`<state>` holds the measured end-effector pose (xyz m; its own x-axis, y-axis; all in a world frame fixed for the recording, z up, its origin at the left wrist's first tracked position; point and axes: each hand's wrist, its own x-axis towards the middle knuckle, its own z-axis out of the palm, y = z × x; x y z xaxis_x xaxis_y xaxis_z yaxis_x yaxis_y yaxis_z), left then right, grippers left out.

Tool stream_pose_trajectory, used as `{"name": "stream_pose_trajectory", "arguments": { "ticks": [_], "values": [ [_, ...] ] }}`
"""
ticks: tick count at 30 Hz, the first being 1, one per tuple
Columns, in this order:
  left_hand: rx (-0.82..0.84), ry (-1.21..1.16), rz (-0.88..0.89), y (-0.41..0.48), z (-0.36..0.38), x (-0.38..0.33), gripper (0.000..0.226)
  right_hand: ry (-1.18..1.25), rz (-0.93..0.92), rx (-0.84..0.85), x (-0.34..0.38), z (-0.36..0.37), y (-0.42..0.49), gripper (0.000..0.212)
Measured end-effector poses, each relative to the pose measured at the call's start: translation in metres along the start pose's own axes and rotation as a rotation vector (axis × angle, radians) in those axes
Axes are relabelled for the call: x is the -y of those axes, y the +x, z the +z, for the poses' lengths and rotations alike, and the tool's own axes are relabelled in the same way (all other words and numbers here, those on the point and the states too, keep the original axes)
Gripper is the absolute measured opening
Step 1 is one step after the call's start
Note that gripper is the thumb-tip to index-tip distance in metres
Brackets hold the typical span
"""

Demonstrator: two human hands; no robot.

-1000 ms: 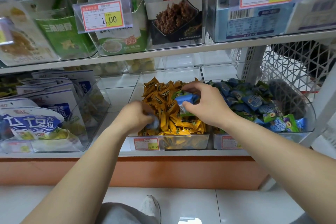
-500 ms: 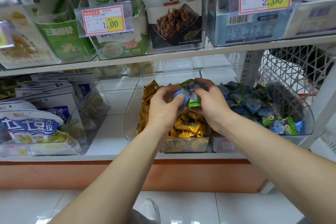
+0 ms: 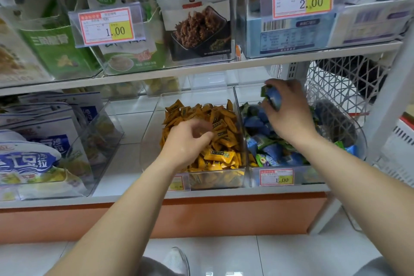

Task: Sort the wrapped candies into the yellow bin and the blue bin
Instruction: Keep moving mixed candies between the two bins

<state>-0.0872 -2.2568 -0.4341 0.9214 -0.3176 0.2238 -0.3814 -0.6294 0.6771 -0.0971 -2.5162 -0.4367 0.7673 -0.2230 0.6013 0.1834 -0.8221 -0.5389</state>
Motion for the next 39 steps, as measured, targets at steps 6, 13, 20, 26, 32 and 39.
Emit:
{"name": "stream_pose_trajectory", "arguments": {
  "ticks": [6,13,20,26,32,39],
  "values": [
    [0.356,0.1,0.064,-0.001,0.008,0.017,0.018,-0.641,0.295,0.307,-0.033,-0.001,0.002,0.049],
    [0.444,0.196,0.108,0.009,0.013,0.03,0.042,-0.223,-0.114,0.32,0.038,0.01,-0.002,0.036],
    [0.44,0.431,0.017,0.015,-0.004,0.049,0.03,-0.094,-0.45,0.787,0.079,0.046,-0.044,0.026],
    [0.169,0.512,-0.05,0.01,-0.029,0.075,0.023,-0.354,-0.529,0.984,0.087,0.059,-0.065,0.029],
    [0.079,0.408,0.017,0.003,-0.04,0.062,0.028,-0.218,-0.252,1.242,0.094,0.063,-0.062,0.043],
    [0.534,0.355,-0.093,-0.03,-0.036,0.05,0.022,-0.459,-0.316,1.24,0.091,0.074,-0.059,0.04]
  ]
}}
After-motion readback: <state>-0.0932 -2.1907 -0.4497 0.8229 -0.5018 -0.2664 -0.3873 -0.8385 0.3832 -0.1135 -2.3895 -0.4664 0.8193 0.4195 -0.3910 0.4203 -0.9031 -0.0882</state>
